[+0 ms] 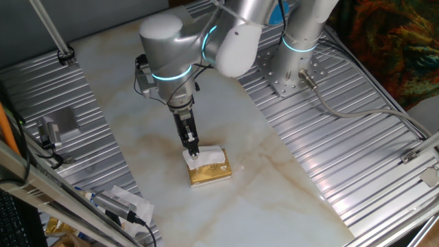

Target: Pull out a napkin

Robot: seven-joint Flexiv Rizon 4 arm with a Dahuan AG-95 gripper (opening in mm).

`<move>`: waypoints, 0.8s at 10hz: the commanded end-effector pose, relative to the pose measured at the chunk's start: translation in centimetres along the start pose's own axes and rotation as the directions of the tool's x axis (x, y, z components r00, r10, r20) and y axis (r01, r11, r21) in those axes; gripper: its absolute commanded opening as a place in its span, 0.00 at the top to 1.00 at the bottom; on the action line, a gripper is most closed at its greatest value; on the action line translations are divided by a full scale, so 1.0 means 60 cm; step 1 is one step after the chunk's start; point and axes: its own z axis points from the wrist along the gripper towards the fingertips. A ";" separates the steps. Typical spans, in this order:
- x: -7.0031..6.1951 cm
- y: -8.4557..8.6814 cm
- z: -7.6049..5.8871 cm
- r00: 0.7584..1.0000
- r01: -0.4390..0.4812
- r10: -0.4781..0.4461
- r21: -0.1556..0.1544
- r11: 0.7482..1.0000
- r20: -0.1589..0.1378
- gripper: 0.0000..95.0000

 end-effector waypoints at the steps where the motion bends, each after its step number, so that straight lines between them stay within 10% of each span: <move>1: -0.004 0.009 0.012 1.000 0.002 -0.002 0.000 1.000 0.003 0.40; 4: -0.006 0.026 0.014 1.000 -0.013 0.013 0.040 0.999 0.003 1.00; 8: -0.003 0.034 0.002 1.000 -0.013 0.013 0.065 0.998 0.006 1.00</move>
